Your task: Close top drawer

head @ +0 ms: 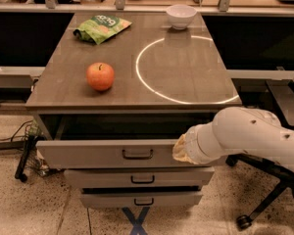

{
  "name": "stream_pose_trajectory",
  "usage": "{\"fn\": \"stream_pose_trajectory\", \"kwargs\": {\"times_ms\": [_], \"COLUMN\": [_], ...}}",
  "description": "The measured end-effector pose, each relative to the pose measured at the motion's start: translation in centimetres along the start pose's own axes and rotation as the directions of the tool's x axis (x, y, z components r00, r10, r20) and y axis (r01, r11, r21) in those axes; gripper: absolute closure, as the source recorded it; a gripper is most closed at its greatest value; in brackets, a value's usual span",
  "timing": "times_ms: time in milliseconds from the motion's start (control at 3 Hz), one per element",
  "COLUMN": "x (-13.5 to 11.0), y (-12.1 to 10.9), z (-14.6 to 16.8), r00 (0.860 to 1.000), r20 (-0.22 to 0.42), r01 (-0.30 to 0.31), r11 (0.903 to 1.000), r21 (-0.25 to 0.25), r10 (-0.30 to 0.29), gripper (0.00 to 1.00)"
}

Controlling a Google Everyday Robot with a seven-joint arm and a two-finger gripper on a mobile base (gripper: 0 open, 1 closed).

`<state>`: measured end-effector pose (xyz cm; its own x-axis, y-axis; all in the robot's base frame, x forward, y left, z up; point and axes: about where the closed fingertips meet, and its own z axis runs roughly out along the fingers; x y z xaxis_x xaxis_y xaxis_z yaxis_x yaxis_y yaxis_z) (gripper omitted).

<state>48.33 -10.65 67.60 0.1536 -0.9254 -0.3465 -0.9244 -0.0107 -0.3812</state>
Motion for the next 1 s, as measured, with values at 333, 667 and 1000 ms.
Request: {"fn": "stream_pose_trajectory", "kwargs": {"times_ms": [333, 667, 1000], "x": [-0.4, -0.7, -0.1], "y": [-1.7, -2.8, -3.6], "z": [1.3, 2.5, 2.6], "r00": [1.000, 1.000, 1.000], "r20": [0.009, 0.024, 0.028], "r01": [0.007, 0.004, -0.012], "r11": [1.0000, 1.0000, 0.9998], "r21": [0.005, 0.007, 0.017], "r10": [-0.007, -0.004, 0.012], "gripper": [1.00, 1.00, 1.00]}}
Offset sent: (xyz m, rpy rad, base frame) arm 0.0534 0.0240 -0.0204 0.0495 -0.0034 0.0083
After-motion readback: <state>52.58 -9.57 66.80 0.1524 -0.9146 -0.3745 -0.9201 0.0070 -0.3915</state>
